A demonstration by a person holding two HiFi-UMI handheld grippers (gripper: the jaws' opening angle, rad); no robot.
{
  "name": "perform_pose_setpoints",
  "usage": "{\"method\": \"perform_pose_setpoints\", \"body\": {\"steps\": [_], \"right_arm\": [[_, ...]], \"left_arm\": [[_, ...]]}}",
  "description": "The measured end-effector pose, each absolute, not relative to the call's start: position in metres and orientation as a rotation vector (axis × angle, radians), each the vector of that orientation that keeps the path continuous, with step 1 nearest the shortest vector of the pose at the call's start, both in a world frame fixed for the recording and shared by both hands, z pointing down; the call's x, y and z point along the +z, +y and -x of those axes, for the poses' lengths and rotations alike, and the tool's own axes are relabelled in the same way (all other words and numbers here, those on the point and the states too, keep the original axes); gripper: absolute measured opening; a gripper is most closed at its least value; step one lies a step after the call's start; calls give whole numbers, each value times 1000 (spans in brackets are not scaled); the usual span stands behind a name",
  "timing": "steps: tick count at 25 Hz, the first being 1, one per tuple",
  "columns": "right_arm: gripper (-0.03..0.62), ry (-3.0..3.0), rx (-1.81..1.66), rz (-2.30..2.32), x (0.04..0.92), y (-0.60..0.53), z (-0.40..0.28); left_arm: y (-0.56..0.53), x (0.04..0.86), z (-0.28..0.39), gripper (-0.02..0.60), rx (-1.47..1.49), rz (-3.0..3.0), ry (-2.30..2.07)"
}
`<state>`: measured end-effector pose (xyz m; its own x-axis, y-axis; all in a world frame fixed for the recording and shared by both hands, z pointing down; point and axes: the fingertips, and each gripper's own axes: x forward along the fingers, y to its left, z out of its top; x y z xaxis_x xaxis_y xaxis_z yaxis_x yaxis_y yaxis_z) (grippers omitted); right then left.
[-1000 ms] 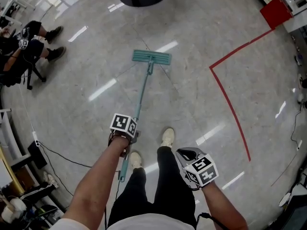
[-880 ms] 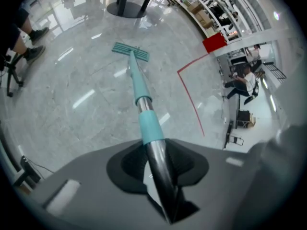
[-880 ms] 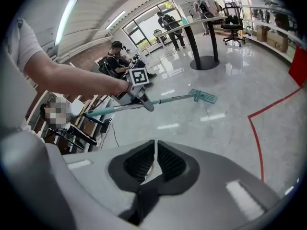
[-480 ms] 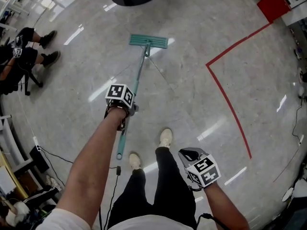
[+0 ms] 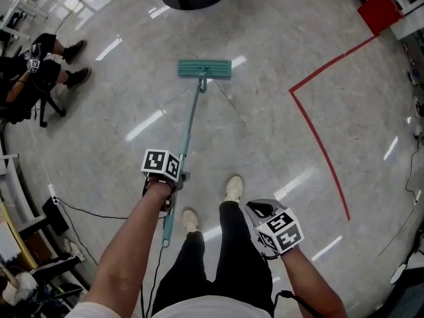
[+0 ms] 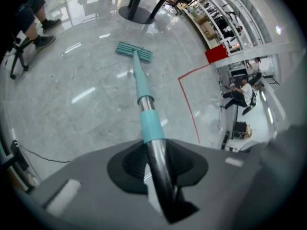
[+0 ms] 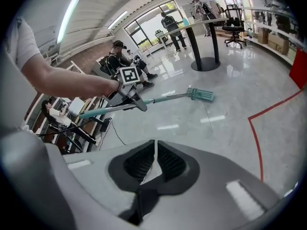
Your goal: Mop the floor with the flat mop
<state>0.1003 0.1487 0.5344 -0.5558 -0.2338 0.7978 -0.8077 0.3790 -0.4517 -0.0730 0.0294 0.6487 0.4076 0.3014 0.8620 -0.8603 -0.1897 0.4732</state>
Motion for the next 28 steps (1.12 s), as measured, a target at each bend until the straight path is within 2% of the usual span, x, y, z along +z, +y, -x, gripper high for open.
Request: {"method": "perform_pose_setpoints", "body": {"steps": [14, 21, 28], "right_arm": [[21, -2053, 1077, -749, 535, 184, -10], [21, -2079, 1038, -687, 536, 188, 28], [21, -2055, 1053, -685, 546, 192, 32]], "left_arm": [[204, 614, 181, 114, 1159, -1329, -531], [264, 615, 207, 114, 1152, -1278, -515], [271, 638, 209, 114, 1162, -1269, -519]]}}
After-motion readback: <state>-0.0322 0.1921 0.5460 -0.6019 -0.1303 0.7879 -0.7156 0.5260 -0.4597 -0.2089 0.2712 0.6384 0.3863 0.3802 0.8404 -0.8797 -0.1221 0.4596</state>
